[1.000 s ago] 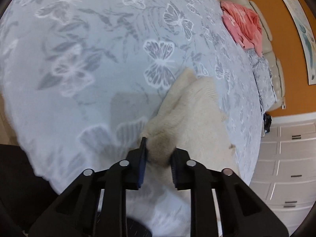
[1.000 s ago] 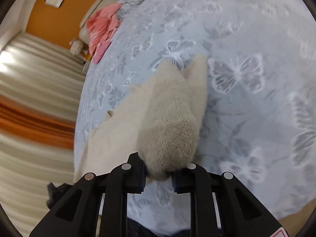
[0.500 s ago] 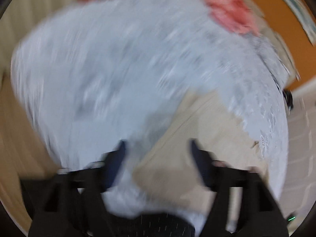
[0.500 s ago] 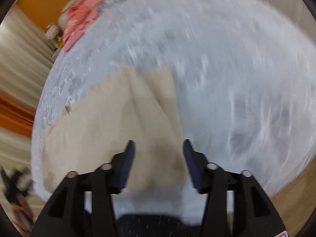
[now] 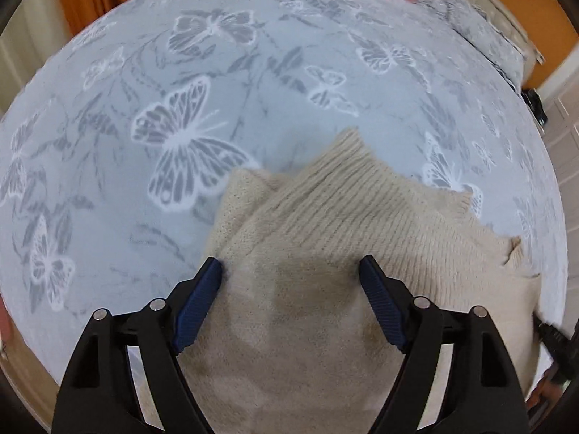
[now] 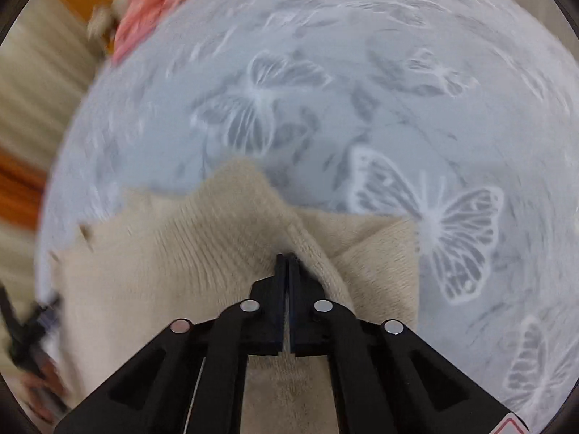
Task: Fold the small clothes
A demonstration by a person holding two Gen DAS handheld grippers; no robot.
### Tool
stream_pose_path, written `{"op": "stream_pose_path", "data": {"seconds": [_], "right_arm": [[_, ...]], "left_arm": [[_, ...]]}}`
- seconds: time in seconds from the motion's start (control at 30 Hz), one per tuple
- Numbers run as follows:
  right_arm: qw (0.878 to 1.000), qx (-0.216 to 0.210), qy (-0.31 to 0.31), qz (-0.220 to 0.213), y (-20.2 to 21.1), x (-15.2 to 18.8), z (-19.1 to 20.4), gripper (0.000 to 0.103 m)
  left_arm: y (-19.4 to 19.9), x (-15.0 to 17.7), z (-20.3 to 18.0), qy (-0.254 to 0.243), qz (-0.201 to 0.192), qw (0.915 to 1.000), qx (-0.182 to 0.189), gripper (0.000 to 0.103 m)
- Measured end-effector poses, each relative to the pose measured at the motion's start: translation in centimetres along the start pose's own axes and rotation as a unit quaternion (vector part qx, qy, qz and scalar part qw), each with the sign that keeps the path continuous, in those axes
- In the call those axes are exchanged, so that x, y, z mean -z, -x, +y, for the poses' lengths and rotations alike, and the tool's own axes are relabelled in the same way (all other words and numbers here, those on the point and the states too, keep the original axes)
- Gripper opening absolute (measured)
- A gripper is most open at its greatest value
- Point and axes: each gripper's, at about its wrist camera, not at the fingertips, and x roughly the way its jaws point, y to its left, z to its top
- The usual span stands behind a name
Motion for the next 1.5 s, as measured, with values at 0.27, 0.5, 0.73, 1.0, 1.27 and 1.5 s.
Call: {"op": "stream_pose_path", "data": {"seconds": [0.27,0.5,0.73,1.0,1.27,1.5], "right_arm": [[0.997,0.009,-0.06,-0.037,6.5,5.2,-5.6,0.04],[0.976,-0.107,-0.187,0.027,5.5,12.0,-11.2,0.049],[0.991,-0.074,-0.108,0.007,6.9,10.2,-7.4,0.01],[0.993,0.054,-0.107,-0.008,8.4,10.0,-10.6,0.0],[0.996,0.027,0.084,-0.001,6.4,8.0,0.1,0.006],[0.999,0.018,0.026,-0.023,7.6,7.2,-0.7,0.009]], "left_arm": [[0.2,0.4,-0.1,-0.015,-0.002,0.9999,0.006,0.082],[0.7,2.1,0.7,-0.001,0.0,1.0,0.001,0.087],[0.0,3.1,2.4,0.058,0.035,0.9977,0.007,0.092],[1.4,3.8,3.1,0.065,0.035,0.9971,0.017,0.092],[3.3,6.3,8.3,0.155,0.039,0.986,0.047,0.092],[3.9,8.0,8.2,0.106,0.033,0.9937,0.014,0.092]]}}
